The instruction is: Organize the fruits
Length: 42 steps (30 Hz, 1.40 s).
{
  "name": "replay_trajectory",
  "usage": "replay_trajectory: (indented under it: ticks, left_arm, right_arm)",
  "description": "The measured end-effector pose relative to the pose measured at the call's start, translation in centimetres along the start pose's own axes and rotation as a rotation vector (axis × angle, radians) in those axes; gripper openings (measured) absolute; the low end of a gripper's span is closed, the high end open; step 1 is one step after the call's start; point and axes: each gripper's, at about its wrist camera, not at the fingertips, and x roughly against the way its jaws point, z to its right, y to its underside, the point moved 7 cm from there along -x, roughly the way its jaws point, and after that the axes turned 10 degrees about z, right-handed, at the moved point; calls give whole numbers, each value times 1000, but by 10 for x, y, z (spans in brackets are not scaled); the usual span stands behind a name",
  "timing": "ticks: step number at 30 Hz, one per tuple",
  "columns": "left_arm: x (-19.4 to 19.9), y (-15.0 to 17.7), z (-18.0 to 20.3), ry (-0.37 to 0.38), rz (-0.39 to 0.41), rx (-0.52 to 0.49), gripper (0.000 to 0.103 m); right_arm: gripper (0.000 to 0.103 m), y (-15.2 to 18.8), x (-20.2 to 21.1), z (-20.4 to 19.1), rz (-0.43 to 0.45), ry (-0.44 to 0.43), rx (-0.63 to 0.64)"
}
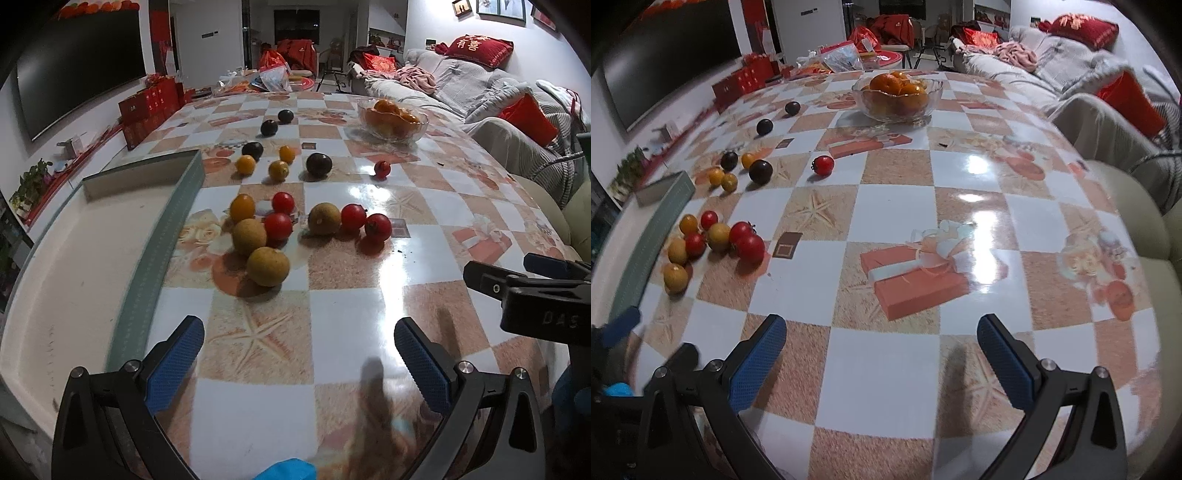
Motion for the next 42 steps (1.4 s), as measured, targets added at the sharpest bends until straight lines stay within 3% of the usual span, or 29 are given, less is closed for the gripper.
replay_trajectory:
  ticks: [3,13,21,42]
  left_arm:
    - [12,2,-7,8,6,19,103]
    - [30,-5,-40,-16,32,62,103]
    - [24,1,-40,-20,2,51,103]
    - [16,2,-50,-72,-13,38,103]
  right_arm:
    - [103,2,4,-1,1,4,-4]
    - [103,12,7,-25,-18,-169,-46]
    - [103,13,8,-37,-30,-141,16]
    - [103,16,0,-36,-63,-139,-2]
